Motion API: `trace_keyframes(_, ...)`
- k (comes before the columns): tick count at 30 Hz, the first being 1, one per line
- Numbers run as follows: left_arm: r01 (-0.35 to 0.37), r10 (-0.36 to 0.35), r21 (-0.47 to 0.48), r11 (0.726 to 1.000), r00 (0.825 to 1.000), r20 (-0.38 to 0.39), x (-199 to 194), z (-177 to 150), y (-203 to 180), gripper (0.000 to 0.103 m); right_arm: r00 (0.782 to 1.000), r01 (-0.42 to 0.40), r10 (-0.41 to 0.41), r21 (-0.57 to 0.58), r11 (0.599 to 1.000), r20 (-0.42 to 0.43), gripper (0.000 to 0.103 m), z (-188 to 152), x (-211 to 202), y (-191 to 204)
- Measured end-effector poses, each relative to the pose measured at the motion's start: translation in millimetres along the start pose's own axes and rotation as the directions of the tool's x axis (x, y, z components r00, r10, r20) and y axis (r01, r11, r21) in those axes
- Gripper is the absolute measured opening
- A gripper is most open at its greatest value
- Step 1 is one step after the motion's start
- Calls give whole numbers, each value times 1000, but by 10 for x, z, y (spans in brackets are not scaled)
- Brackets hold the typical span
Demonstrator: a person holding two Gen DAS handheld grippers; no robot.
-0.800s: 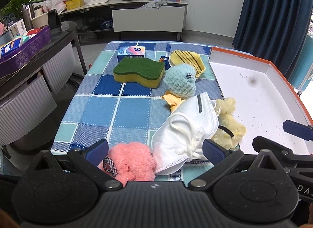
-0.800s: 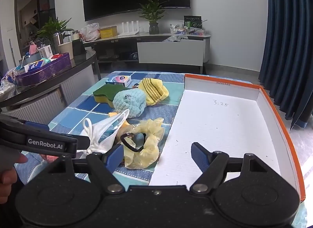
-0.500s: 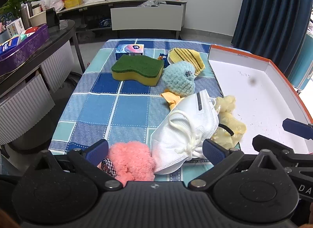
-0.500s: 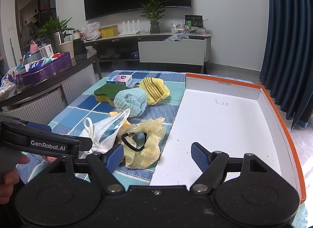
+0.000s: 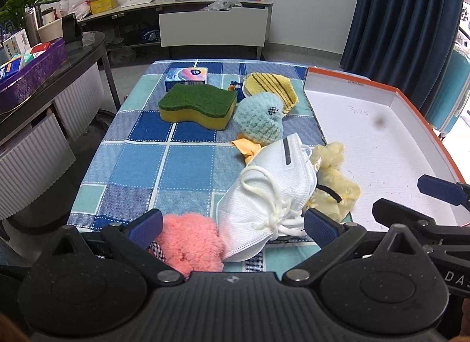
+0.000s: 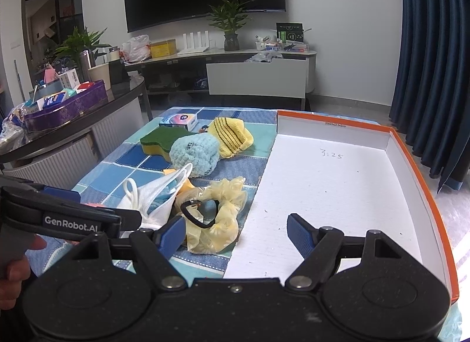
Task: Organize soft objects
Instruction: 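Move left tool to the white mask while right tool reaches the yellow rubber glove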
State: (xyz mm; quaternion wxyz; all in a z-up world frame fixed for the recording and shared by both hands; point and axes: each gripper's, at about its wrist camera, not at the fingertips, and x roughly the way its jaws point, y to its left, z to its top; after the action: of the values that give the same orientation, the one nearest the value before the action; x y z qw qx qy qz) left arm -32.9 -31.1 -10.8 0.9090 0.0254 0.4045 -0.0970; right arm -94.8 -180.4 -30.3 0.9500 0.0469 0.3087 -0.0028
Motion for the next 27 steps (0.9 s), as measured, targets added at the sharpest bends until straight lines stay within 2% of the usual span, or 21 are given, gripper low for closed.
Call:
trace_keyframes(12, 30, -30, 15, 999, 1000, 10, -39, -7, -23, 103, 1000, 19, -19, -19, 1000, 16, 89, 13, -91, -2)
trace_keyframes(16, 29, -29, 18, 999, 1000, -1, -12, -21, -27, 103, 1000, 4, -4, 7, 1000, -20, 89, 25, -87, -28)
trace_keyframes(27, 35, -35, 36, 999, 999, -5, 10, -33, -66, 103, 999, -12, 13, 27, 1000, -35, 89, 14, -51, -51)
